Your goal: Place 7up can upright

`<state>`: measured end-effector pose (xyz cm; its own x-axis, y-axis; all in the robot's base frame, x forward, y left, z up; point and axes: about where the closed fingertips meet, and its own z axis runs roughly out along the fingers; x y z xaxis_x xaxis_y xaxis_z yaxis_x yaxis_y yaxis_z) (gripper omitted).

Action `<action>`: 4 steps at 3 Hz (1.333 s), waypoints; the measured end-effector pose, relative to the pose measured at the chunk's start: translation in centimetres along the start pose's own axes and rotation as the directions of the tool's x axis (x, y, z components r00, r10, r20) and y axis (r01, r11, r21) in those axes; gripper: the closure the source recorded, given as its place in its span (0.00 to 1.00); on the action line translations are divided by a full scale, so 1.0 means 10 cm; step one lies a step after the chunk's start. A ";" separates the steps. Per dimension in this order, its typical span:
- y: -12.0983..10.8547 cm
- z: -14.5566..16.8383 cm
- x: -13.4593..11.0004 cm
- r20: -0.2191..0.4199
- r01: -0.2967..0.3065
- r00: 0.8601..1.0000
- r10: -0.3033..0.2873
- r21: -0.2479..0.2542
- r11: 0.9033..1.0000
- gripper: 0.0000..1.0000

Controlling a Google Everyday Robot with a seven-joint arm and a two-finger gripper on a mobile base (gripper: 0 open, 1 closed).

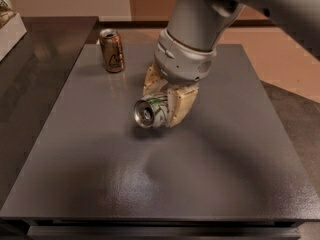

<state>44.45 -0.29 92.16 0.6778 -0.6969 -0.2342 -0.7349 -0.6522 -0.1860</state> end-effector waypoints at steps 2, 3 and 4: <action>-0.04 -0.08 -0.03 0.212 -0.481 0.866 0.453 0.107 0.870 1.00; -0.10 -0.12 -0.07 0.300 -0.637 0.751 0.589 0.092 0.765 1.00; -0.16 -0.09 -0.09 0.396 -0.725 0.645 0.654 0.046 0.687 1.00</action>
Offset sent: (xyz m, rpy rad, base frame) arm 0.0103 0.0002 0.0133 0.3579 0.2768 -0.7889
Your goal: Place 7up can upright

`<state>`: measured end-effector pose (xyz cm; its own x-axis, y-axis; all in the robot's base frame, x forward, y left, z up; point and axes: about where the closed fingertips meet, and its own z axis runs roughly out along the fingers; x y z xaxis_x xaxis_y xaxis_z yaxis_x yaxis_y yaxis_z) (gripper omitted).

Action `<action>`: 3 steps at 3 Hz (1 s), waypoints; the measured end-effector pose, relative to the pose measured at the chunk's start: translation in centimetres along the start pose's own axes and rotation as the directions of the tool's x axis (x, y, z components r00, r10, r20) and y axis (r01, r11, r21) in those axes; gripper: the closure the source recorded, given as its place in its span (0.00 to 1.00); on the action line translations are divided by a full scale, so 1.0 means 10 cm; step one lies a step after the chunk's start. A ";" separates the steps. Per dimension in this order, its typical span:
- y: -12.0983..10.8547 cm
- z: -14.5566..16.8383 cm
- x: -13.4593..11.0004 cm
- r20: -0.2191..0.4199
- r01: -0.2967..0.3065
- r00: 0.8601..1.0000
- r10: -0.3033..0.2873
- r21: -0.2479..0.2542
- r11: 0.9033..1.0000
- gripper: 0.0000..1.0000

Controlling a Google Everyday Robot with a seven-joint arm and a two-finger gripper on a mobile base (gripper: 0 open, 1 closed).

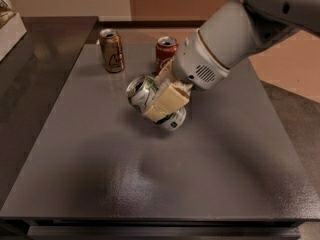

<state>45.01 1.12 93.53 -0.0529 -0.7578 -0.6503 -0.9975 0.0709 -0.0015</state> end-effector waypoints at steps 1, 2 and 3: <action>-0.04 0.09 -0.01 0.119 -0.090 0.989 0.092 -0.023 0.996 1.00; -0.07 0.15 -0.03 0.236 -0.133 0.961 0.143 -0.055 0.990 1.00; -0.09 0.17 -0.05 0.356 -0.133 0.921 0.156 -0.089 0.987 1.00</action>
Offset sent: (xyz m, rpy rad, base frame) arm 0.0153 0.0110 -0.0132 0.4189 0.1540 -0.1107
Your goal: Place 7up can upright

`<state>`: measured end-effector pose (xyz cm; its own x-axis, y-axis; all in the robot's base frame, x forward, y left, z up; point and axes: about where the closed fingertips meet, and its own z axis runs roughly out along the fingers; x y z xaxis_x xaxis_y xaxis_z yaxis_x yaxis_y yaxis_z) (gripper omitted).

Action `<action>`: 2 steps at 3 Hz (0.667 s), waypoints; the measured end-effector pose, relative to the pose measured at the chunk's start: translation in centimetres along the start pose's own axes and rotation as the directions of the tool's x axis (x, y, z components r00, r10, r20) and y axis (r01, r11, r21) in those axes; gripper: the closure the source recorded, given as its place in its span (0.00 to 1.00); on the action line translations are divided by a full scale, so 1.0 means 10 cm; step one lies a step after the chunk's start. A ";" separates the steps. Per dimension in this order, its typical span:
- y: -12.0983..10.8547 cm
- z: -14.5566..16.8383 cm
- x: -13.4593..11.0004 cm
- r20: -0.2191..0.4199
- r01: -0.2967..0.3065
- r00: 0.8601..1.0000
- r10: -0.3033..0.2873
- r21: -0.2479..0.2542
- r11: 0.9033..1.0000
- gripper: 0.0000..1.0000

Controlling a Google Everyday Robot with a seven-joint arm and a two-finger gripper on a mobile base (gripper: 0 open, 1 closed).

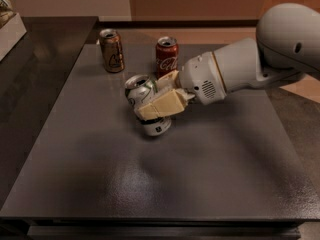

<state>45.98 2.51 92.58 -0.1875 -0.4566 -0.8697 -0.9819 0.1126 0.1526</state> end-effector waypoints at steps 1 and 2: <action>0.00 0.02 0.01 0.098 0.027 0.995 -0.023 -0.035 0.999 1.00; -0.02 0.03 0.05 0.168 0.082 0.983 -0.071 -0.062 0.995 1.00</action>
Offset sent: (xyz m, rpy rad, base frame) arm 0.0041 -0.0071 -0.0137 0.2621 -0.1058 0.1158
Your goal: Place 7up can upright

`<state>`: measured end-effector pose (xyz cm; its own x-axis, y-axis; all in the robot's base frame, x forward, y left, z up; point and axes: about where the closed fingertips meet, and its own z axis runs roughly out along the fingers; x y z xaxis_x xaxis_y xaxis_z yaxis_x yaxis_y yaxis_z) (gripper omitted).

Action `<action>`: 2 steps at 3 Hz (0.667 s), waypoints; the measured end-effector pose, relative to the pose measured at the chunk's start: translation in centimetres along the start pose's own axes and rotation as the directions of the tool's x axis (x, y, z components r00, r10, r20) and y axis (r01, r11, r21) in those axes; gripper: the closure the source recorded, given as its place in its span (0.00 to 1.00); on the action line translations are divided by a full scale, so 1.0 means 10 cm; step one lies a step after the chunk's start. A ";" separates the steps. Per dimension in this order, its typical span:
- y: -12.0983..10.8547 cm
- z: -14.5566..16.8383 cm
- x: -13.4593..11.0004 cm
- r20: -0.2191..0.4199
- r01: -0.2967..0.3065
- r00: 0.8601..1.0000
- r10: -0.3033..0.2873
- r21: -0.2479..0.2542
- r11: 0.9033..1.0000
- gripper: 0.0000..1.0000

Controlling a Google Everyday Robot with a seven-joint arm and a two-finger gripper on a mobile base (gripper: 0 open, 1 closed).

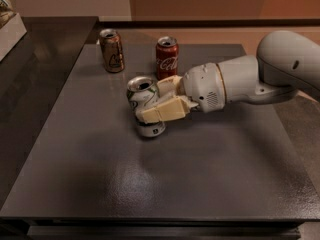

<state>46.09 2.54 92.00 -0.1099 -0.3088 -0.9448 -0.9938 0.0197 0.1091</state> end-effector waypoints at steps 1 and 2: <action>0.01 -0.01 0.04 0.081 0.074 0.994 -0.070 -0.048 0.996 0.83; 0.03 -0.03 0.08 0.141 0.144 0.981 -0.131 -0.086 0.986 0.59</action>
Offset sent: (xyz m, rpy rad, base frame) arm -0.0049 -0.0154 -0.0131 0.2188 -0.1608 0.1768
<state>45.69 1.99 91.34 0.0207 -0.1716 -0.9849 -0.9942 -0.1073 -0.0022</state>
